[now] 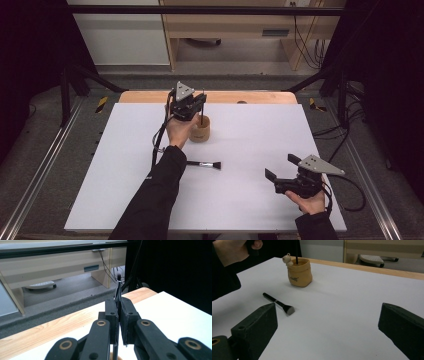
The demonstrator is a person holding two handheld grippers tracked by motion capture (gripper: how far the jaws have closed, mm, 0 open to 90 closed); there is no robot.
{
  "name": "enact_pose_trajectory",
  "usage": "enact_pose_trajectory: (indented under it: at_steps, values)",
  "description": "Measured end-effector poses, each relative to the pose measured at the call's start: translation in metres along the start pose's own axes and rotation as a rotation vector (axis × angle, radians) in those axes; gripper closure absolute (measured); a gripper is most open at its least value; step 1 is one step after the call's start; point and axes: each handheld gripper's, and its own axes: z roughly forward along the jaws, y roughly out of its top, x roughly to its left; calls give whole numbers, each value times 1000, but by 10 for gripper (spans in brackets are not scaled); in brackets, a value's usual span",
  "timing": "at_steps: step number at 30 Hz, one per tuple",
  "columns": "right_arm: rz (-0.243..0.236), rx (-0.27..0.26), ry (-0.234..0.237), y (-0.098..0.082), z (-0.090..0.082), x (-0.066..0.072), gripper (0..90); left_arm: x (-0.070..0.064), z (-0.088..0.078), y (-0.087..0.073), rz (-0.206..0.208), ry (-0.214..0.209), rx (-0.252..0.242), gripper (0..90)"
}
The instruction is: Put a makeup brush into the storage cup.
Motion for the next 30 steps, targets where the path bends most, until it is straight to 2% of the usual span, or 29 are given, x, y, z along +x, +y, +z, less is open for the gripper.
enact_pose_trajectory:
  at_steps: [15, 30]
  values:
    - [-6, 2, 1, 0, 1, 1, 30, 3, 5, -21, -7, 3, 35, 849]
    - [-7, 6, 0, 0, 2, 2, 30, 5, 2, -31, -10, -10, 79, 841]
